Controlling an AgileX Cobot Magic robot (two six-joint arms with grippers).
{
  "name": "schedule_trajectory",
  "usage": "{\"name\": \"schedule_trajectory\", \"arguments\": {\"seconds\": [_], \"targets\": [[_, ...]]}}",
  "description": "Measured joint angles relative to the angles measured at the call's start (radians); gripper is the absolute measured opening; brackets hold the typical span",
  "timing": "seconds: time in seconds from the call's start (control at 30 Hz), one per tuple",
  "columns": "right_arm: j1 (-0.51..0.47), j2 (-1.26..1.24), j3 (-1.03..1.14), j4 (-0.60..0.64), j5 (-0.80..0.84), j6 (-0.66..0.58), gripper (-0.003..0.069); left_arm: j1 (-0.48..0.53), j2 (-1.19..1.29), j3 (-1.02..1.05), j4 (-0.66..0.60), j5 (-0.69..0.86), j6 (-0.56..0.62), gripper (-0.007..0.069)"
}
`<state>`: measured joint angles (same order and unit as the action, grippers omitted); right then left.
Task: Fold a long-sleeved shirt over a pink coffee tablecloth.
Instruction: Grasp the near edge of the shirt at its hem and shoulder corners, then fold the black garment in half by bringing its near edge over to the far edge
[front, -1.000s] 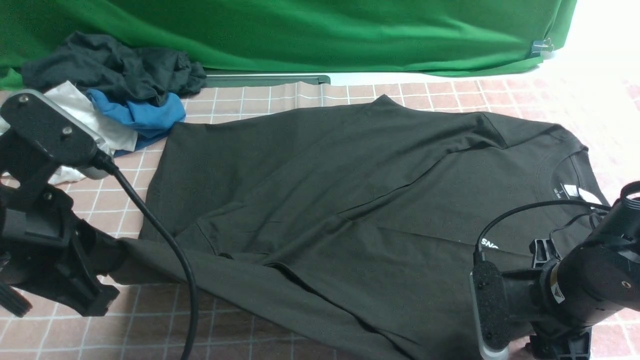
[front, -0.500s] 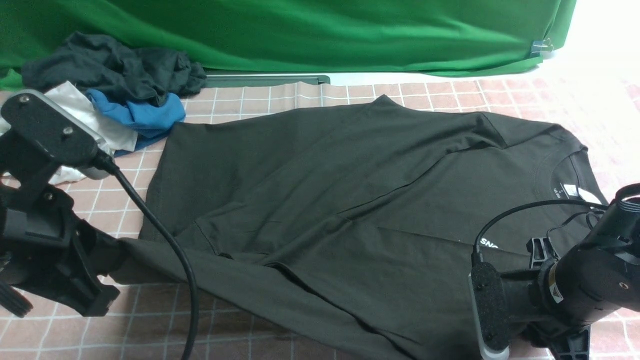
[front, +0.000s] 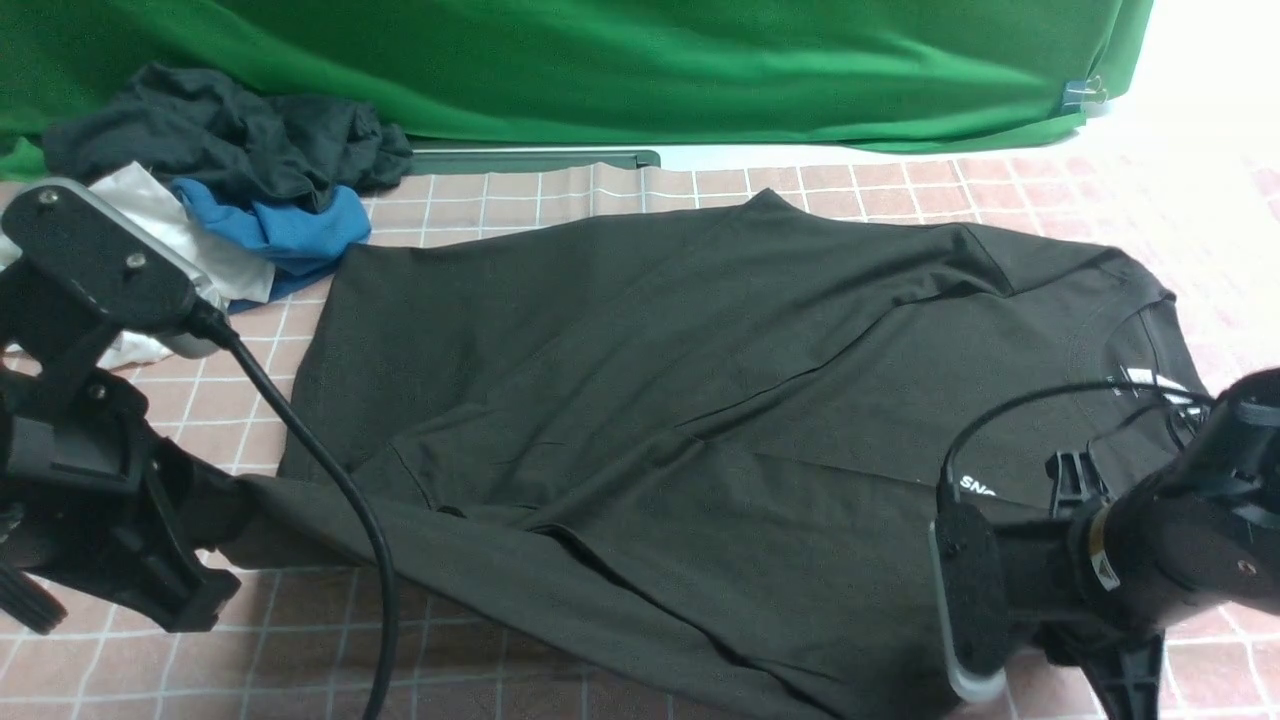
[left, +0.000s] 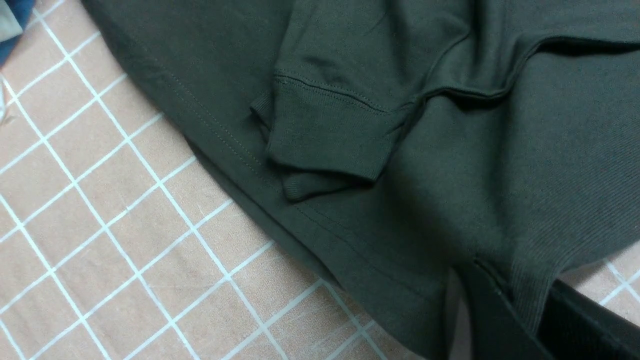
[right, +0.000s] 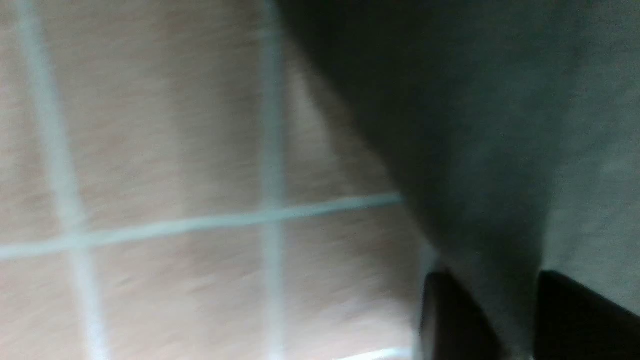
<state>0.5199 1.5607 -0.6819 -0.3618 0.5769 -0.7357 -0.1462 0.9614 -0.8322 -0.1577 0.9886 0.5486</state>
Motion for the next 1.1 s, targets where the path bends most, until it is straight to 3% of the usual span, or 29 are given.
{"name": "schedule_trajectory", "arguments": {"seconds": [0.43,0.53,0.73,0.93,1.1], "targets": [[0.0,0.018,0.02,-0.007,-0.011,0.022,0.0241,0.0,0.0,0.001,-0.018,0.0,0.0,0.0043],[0.0,0.023,0.02,-0.009,-0.009,0.022,0.0202,0.0,0.0,0.001,-0.02,-0.001,0.0,0.0043],[0.0,-0.005,0.026,-0.006,0.004,0.074,0.0051,0.0,0.0,0.001,-0.023,-0.001,0.0,0.0043],[0.0,-0.14,0.027,0.029,0.147,0.236,0.0042,0.0,-0.001,0.001,-0.023,0.003,0.0,0.0043],[0.001,-0.255,0.027,0.177,0.35,0.302,0.0042,0.0,-0.03,0.001,-0.04,0.103,0.0,0.0043]]}}
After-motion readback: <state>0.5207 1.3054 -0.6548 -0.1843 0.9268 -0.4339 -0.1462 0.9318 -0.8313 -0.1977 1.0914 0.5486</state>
